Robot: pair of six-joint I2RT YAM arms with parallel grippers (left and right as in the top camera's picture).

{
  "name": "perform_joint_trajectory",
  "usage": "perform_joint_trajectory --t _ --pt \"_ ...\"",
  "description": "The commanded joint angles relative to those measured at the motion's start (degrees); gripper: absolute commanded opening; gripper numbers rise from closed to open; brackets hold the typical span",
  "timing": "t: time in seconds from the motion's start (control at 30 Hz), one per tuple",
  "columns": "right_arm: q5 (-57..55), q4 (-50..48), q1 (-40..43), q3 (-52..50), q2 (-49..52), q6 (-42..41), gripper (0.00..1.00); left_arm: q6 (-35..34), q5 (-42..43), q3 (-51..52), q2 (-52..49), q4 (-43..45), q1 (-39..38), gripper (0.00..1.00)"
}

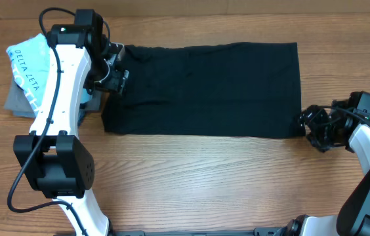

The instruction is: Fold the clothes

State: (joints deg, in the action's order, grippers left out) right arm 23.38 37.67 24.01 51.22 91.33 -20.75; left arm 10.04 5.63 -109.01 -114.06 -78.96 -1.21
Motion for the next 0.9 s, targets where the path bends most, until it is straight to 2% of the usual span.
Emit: perform_joint_trajectory --t 0.0,0.07,0.17,0.23,0.27,0.3,0.33,0.43,0.57,0.73,0.87 --pt "-5.7 1.0 -0.5 -0.8 -0.7 -2.4 0.8 -1.3 8.2 0.1 0.4 -0.2 -0.3 0.7" --pt "-5.8 -1.0 -1.9 -3.0 -0.5 -3.4 0.78 -1.5 10.2 0.2 0.4 0.1 -0.3 0.74" --pt "-5.1 -8.0 -3.6 -6.9 0.2 -5.1 0.71 -1.4 10.9 0.2 0.4 0.1 -0.8 0.75" --pt "-4.9 -12.2 -4.0 -8.5 0.8 -7.2 0.54 -1.4 10.9 0.2 0.4 0.1 -1.5 0.75" --pt "-4.9 -12.9 -4.0 -8.6 1.2 -8.1 0.41 -1.4 10.8 0.2 0.4 -0.1 -1.8 0.76" --pt "-5.6 -13.2 -4.0 -8.6 1.3 -8.1 0.34 -1.4 10.8 0.2 0.4 -0.3 -1.9 0.77" --pt "-7.6 -13.1 -4.0 -8.5 1.3 -9.0 0.23 -1.4 10.8 0.2 0.4 -0.5 -2.0 0.77" --pt "-13.9 -10.5 -2.9 -6.7 1.1 -11.3 0.08 -1.0 10.4 0.2 0.4 -1.5 -2.0 0.77" --pt "-19.5 -4.2 -0.1 -3.3 0.9 -12.6 0.05 -0.8 10.3 0.2 0.4 -2.5 -2.0 0.77" --pt "-20.6 0.1 2.3 -1.9 0.9 -12.5 0.05 -0.8 10.3 0.2 0.4 -2.7 -2.0 0.77" --pt "-21.0 1.0 2.5 -1.9 0.9 -12.5 0.05 1.7 11.0 2.6 0.2 2.8 -3.0 0.73"
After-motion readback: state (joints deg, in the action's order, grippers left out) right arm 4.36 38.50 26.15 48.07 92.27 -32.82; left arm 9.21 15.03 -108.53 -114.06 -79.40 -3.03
